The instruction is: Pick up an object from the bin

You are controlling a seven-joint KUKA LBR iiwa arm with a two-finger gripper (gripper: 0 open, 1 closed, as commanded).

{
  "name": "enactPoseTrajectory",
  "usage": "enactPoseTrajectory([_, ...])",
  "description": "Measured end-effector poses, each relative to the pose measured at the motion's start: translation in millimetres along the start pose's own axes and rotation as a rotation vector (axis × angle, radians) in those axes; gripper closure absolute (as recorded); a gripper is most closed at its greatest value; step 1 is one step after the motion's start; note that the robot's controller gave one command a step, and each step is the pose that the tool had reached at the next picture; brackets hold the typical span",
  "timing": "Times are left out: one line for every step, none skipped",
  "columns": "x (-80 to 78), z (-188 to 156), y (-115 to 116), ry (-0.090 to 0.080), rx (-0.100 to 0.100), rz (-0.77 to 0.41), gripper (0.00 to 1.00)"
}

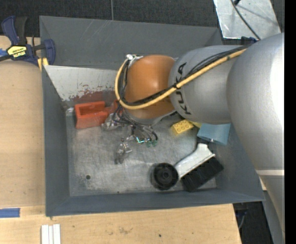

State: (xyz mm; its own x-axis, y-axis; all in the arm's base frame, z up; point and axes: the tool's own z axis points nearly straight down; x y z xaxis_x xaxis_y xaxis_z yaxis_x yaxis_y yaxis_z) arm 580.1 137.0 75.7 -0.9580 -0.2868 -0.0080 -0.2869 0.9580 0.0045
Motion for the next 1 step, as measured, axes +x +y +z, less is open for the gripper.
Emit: enactPoseTrajectory([8.0, 0.3, -18.2, -0.001, -0.005, 0.172, 0.0])
